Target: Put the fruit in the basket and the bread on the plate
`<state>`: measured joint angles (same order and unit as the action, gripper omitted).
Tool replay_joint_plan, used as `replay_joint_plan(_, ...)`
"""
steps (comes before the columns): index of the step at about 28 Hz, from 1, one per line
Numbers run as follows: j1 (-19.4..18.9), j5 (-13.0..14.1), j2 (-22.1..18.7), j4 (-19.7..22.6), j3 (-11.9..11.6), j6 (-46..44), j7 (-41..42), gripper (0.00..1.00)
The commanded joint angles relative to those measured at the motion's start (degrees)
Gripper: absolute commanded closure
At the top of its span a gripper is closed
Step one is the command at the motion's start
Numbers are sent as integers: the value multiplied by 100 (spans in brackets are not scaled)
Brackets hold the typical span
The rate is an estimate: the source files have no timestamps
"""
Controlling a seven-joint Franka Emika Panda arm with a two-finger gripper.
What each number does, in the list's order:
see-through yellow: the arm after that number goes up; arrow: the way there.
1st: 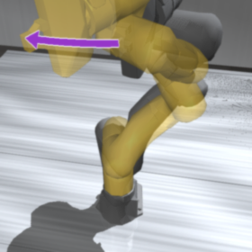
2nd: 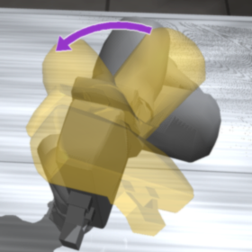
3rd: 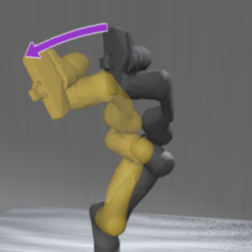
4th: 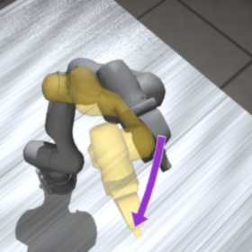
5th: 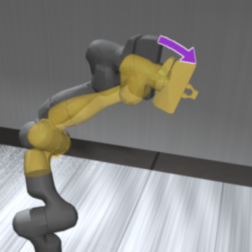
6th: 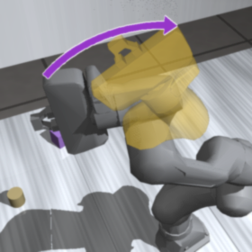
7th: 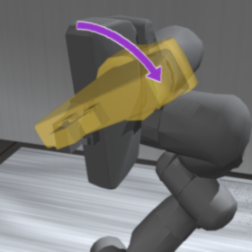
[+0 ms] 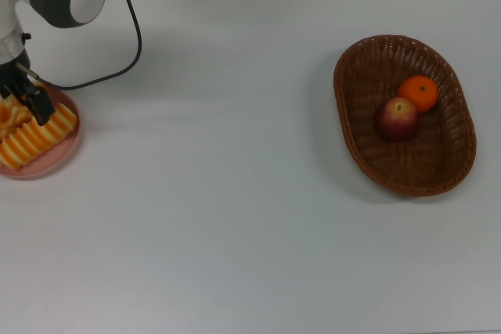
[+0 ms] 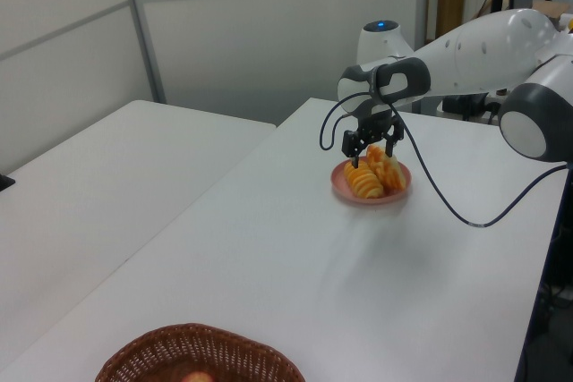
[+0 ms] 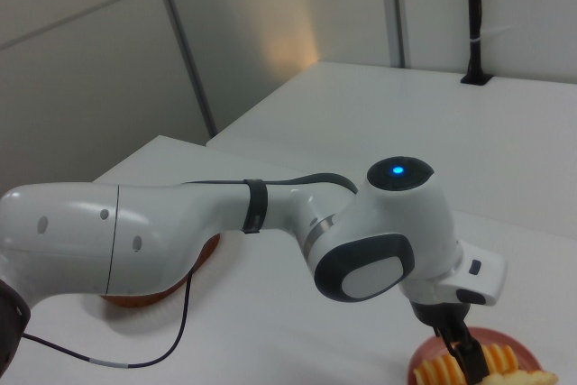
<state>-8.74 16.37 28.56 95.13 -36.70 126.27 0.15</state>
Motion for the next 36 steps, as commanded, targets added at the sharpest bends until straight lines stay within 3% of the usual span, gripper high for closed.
replay_joint_plan(1,-92,41,-51,-74,128,-138,152,0)
replay_joint_plan(4,-443,-37,-280,-82,181,-515,169,0)
replay_joint_plan(7,-838,-283,-525,-74,181,-1137,397,0)
replay_joint_plan(11,-1217,-354,-711,-83,181,-1772,468,0)
replay_joint_plan(15,-1604,-714,-948,-91,295,-2334,372,0)
replay_joint_plan(16,-1622,-819,-983,-100,426,-2440,285,0)
replay_joint_plan(17,-1613,-1064,-1097,-100,775,-2624,84,0)
replay_joint_plan(20,-1403,-1513,-1282,-100,1436,-2722,-243,0)
replay_joint_plan(21,-1263,-1610,-1334,-91,1708,-2757,-322,0)
replay_joint_plan(22,-887,-1759,-1422,-91,2320,-2862,-462,0)
replay_joint_plan(23,-675,-1830,-1475,-91,2630,-2906,-498,0)
replay_joint_plan(25,-314,-1962,-1598,-91,3132,-3012,-525,0)
replay_joint_plan(27,28,-2041,-1834,-91,3484,-3196,-455,0)
replay_joint_plan(32,109,-2042,-2196,-91,3468,-3390,-332,0)
replay_joint_plan(36,487,-2042,-2521,-83,3565,-3592,-95,0)
